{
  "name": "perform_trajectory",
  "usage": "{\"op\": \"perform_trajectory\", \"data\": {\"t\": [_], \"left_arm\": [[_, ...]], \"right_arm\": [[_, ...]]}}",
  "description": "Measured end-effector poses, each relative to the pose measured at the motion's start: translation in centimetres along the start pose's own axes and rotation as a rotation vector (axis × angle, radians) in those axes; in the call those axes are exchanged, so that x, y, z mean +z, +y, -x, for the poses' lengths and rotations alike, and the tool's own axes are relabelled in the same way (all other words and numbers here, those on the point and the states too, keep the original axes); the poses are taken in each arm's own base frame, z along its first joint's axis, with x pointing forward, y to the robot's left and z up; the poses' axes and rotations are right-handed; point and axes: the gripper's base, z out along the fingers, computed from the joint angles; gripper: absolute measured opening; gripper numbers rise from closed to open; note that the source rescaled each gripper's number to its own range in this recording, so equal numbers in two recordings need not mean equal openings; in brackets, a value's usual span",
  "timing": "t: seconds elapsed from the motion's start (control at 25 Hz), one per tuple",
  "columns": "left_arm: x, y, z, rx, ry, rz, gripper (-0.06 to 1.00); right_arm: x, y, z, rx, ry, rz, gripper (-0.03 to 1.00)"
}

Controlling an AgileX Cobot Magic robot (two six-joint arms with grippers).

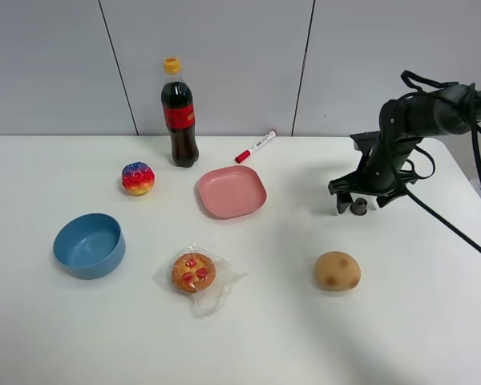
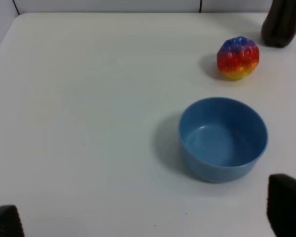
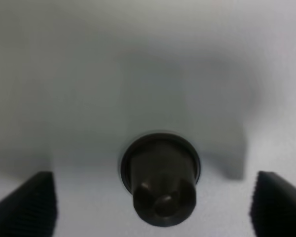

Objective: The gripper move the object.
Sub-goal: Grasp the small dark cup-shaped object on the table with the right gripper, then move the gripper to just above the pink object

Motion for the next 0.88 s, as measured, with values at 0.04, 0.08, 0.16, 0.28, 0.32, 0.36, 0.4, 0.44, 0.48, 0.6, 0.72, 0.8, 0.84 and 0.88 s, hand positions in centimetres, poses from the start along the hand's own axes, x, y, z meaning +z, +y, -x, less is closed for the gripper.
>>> {"op": "perform_trajectory", "data": {"t": [0.04, 0.08, 0.16, 0.28, 0.32, 0.36, 0.4, 0.44, 0.48, 0.6, 0.72, 0.8, 0.84, 0.88], "left_arm": [[0.00, 0.00, 0.00, 0.000, 0.000, 0.000, 1.00], [0.00, 0.00, 0.00, 0.000, 0.000, 0.000, 1.00], [0.00, 0.00, 0.00, 0.000, 0.000, 0.000, 1.00], [0.00, 0.00, 0.00, 0.000, 0.000, 0.000, 1.00], [0.00, 0.00, 0.00, 0.000, 0.000, 0.000, 1.00], [0.00, 0.00, 0.00, 0.000, 0.000, 0.000, 1.00], [0.00, 0.00, 0.00, 0.000, 0.000, 0.000, 1.00], [0.00, 0.00, 0.00, 0.000, 0.000, 0.000, 1.00], [0.00, 0.00, 0.00, 0.000, 0.000, 0.000, 1.00], [0.00, 0.00, 0.00, 0.000, 0.000, 0.000, 1.00], [0.00, 0.00, 0.00, 0.000, 0.000, 0.000, 1.00], [0.00, 0.00, 0.00, 0.000, 0.000, 0.000, 1.00], [0.00, 0.00, 0.00, 0.000, 0.000, 0.000, 1.00], [0.00, 0.00, 0.00, 0.000, 0.000, 0.000, 1.00]], "right_arm": [[0.00, 0.01, -0.02, 0.001, 0.002, 0.001, 0.57], [0.00, 0.01, -0.02, 0.001, 0.002, 0.001, 0.50], [0.00, 0.01, -0.02, 0.001, 0.002, 0.001, 0.41], [0.00, 0.01, -0.02, 0.001, 0.002, 0.001, 0.33], [0.00, 0.01, -0.02, 0.001, 0.002, 0.001, 0.31], [0.00, 0.01, -0.02, 0.001, 0.002, 0.001, 0.28], [0.00, 0.01, -0.02, 0.001, 0.002, 0.001, 0.25], [0.00, 0.01, -0.02, 0.001, 0.002, 0.001, 0.21], [0.00, 0.01, -0.02, 0.001, 0.002, 0.001, 0.16], [0.00, 0.01, -0.02, 0.001, 0.002, 0.001, 0.00], [0.00, 0.01, -0.02, 0.001, 0.002, 0.001, 0.00], [0.00, 0.01, -0.02, 0.001, 0.002, 0.001, 0.00], [0.00, 0.01, -0.02, 0.001, 0.002, 0.001, 0.00], [0.00, 0.01, -0.02, 0.001, 0.002, 0.001, 0.00]]}}
